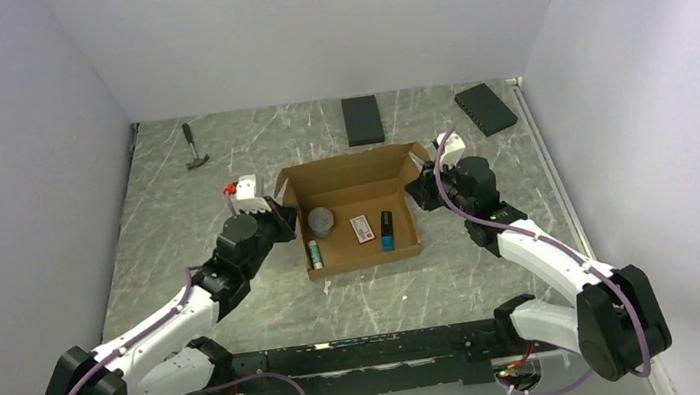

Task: Fold the paper box

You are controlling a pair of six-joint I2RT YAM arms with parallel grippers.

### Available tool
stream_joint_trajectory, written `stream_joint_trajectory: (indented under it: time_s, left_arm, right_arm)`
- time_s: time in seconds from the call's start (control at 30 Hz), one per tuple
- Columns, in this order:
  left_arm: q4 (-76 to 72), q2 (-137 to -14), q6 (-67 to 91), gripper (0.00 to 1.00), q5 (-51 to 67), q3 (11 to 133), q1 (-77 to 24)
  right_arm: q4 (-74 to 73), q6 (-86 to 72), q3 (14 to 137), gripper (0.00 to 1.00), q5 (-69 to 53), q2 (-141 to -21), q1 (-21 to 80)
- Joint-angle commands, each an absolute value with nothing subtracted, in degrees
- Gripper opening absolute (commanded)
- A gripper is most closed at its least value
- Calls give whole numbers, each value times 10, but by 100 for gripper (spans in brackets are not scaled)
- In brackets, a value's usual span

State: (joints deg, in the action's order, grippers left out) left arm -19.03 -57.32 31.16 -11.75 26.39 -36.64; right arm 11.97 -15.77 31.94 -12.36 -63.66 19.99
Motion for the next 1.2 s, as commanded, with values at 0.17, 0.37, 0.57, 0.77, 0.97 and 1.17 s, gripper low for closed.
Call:
stream_joint_trajectory:
  time_s: [0.17,0.37,0.57,0.77,0.97,1.17]
  left_arm:
    - [-143,-556,339,0,-93,241,-391]
    - [-122,-534,337,0,-90,234,-393]
    - [-110,-522,333,3,-83,233,-394]
    - [-92,-501,331,11,-81,235,-393]
    - [-49,-455,325,22,-83,242,-393]
    - [-2,-409,318,25,-69,250,-394]
  right_arm:
    - [58,-133,298,10,-166,-630,206]
    - [56,-117,291,9,-171,-630,206]
    - [56,-109,287,8,-161,-627,205]
    - [63,-113,282,7,-153,-627,200]
    - [71,-107,277,5,-151,-627,199]
    - [74,-104,275,3,-146,-624,198]
